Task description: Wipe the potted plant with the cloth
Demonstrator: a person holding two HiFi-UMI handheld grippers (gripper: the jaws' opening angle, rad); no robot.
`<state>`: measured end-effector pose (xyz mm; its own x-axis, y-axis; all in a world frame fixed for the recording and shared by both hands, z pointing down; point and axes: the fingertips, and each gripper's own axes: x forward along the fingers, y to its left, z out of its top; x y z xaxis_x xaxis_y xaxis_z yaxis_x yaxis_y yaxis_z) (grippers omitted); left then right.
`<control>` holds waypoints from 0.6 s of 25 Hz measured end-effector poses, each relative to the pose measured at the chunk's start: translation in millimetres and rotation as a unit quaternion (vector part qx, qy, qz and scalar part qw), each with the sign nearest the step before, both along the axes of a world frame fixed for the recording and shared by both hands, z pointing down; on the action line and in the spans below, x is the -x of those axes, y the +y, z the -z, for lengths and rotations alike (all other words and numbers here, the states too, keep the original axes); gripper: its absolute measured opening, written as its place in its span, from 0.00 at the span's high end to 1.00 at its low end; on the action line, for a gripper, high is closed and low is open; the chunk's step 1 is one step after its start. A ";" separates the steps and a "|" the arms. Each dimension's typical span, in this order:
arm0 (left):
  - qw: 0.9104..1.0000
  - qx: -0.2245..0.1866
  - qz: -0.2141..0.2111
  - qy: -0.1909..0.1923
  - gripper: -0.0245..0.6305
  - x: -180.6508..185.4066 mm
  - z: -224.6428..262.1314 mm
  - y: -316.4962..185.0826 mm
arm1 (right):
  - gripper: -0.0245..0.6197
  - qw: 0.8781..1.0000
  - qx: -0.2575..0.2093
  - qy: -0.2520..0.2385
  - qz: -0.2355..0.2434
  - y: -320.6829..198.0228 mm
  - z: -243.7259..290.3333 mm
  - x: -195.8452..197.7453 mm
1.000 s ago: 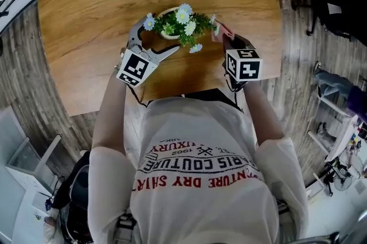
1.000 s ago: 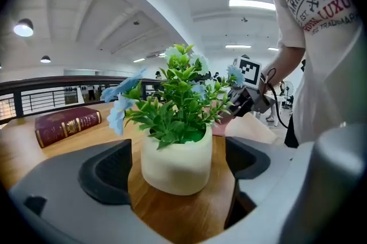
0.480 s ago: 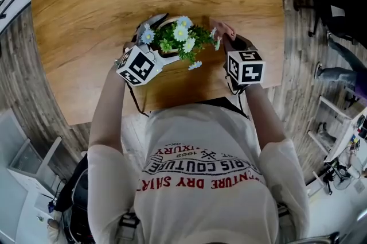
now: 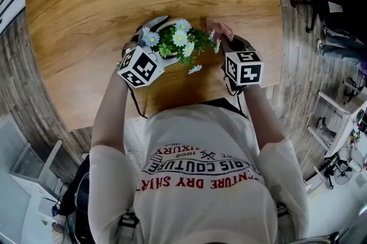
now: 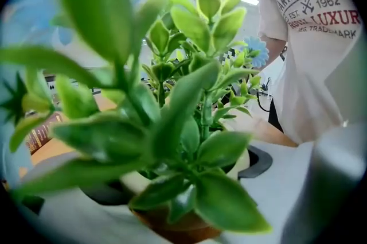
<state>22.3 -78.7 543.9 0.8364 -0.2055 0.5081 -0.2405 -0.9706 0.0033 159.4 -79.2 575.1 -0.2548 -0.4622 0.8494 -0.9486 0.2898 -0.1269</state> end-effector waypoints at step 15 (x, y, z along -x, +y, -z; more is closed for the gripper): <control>0.995 0.040 0.071 0.049 0.14 -3.0 83.7 -8.7 | 0.90 0.993 -0.079 -0.078 0.030 -1.4 59.1 43.0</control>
